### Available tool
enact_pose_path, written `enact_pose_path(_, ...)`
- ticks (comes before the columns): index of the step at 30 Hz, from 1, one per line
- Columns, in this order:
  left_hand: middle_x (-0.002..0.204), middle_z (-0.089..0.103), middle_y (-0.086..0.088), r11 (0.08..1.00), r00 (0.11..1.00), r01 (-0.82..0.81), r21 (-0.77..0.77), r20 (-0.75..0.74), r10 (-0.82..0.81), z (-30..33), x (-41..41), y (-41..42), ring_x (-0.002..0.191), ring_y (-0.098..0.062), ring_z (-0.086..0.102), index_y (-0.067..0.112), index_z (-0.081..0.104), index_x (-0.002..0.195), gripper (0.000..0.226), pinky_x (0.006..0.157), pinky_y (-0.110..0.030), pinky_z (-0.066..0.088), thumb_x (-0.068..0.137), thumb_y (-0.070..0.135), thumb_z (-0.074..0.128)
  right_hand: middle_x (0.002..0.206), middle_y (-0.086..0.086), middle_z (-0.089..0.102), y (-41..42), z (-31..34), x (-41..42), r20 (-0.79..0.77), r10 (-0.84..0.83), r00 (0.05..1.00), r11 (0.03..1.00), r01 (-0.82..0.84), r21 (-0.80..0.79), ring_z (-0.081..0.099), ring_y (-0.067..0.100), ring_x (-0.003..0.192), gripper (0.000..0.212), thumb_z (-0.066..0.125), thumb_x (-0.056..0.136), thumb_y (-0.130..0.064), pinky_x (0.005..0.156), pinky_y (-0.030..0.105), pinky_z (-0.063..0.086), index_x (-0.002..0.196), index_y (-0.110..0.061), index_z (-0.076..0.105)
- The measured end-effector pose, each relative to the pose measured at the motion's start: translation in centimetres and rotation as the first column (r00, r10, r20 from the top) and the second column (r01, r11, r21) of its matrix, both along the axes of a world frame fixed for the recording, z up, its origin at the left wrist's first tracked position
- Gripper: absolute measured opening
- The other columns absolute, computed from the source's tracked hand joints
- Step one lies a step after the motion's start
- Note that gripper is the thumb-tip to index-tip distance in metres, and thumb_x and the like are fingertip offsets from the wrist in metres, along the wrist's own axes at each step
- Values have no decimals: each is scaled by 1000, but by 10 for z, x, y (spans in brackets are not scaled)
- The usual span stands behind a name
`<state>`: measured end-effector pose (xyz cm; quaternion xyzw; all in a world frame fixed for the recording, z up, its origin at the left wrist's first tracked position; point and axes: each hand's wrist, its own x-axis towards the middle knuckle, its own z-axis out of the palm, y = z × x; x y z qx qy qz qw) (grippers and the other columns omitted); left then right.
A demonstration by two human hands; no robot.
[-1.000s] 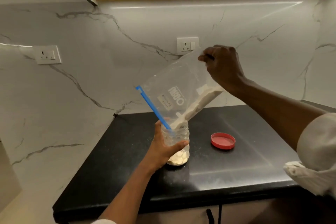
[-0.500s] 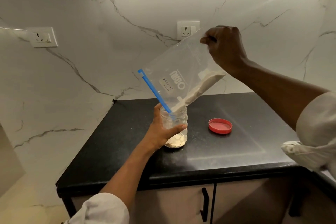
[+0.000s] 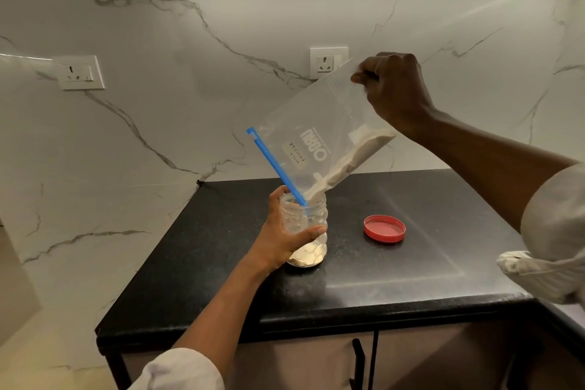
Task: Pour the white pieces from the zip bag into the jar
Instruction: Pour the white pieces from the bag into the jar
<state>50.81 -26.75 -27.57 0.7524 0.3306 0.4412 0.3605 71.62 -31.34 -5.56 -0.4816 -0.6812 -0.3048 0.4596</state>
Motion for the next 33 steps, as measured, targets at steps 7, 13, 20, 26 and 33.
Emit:
enact_pose_path(7,116,33,51,1000,1000,-6,-6,-23,6,-2,1,3,114,19,45,65,12,125,95,97,-20,39,64,56,83,87,17,72,-2,-1,-1,9,13,1000,999,-13,35,66,27,78,20,64,92,-16,77,40,54,94,2,73)
enact_pose_path(13,128,36,34,1000,1000,-4,8,-18,4,0,0,4,118,11,48,61,13,128,96,100,-24,41,64,56,84,87,17,72,-3,0,0,24,14,1000,1000,-14,21,67,28,79,20,63,93,-14,77,39,54,93,3,73)
enact_pose_path(20,134,40,20,1000,1000,4,6,-1,-4,-2,1,3,119,5,51,58,13,130,96,102,-27,43,66,52,85,90,16,73,-3,0,-1,27,9,1000,1000,-9,13,67,25,82,18,63,93,-12,79,38,54,95,2,73)
enact_pose_path(26,137,37,17,1000,1000,7,1,3,-7,-2,1,3,122,2,49,55,13,131,96,101,-23,42,67,52,84,91,16,72,-3,3,-3,38,11,999,1000,-11,6,67,26,83,18,62,93,-12,79,38,54,96,2,73)
enact_pose_path(33,136,35,21,1000,1000,11,-2,-9,-11,0,1,1,123,4,46,63,12,125,93,101,-22,40,65,55,82,91,15,72,-6,7,-6,40,14,999,999,-16,40,67,27,83,20,63,93,-15,80,38,54,96,1,73)
